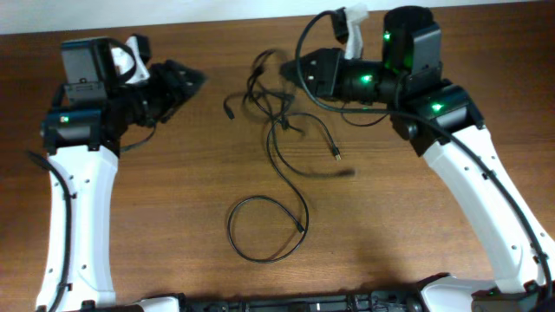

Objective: Untangle cables

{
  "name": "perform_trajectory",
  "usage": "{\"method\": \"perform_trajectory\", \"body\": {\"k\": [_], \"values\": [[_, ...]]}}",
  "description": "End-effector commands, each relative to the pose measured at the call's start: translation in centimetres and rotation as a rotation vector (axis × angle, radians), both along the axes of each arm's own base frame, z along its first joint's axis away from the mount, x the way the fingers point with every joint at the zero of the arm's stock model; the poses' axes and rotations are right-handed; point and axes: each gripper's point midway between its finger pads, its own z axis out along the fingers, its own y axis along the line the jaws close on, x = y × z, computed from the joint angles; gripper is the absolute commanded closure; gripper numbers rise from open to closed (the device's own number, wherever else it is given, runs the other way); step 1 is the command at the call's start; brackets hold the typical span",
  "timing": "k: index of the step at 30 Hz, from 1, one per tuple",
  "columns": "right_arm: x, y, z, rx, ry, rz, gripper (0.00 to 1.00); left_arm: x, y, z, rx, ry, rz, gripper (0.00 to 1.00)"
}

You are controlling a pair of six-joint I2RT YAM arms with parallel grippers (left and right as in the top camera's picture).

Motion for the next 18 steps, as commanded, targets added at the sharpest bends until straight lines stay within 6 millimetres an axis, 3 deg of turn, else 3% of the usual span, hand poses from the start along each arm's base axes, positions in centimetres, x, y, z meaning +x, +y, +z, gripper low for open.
{"method": "perform_trajectory", "body": {"k": [1, 4, 7, 9, 11, 13, 15, 18], "values": [[-0.2, 0.6, -0.1, -0.028, -0.008, -0.016, 0.34, -1.3, -3.3, 1.9, -0.023, -0.108, -0.189, 0.27], [1.1, -1.6, -3.6, -0.159, 0.090, -0.179, 0.33, -0.9, -3.0, 1.7, 0.006, -0.112, -0.166, 0.21], [1.7, -4.3, -6.5, -0.298, 0.160, -0.323, 0.33, -0.3, -1.5, 0.6, 0.086, -0.090, -0.091, 0.28], [1.4, -6.0, -9.1, -0.401, 0.236, -0.387, 0.32, 0.1, 0.8, -1.1, 0.215, -0.039, 0.017, 0.32], [1.3, -6.4, -10.7, -0.445, 0.279, -0.398, 0.29, -0.6, 1.7, -2.9, 0.319, 0.031, 0.062, 0.35], [1.7, -6.3, -11.8, -0.462, 0.306, -0.394, 0.28, -1.4, 0.7, -5.4, 0.379, 0.119, 0.032, 0.36], [2.2, -6.8, -12.8, -0.494, 0.317, -0.420, 0.28, -2.8, -1.8, -9.4, 0.416, 0.262, -0.065, 0.40], [2.7, -10.1, -13.9, -0.612, 0.320, -0.552, 0.25, -5.5, -4.3, -15.0, 0.496, 0.478, -0.192, 0.38]]}}
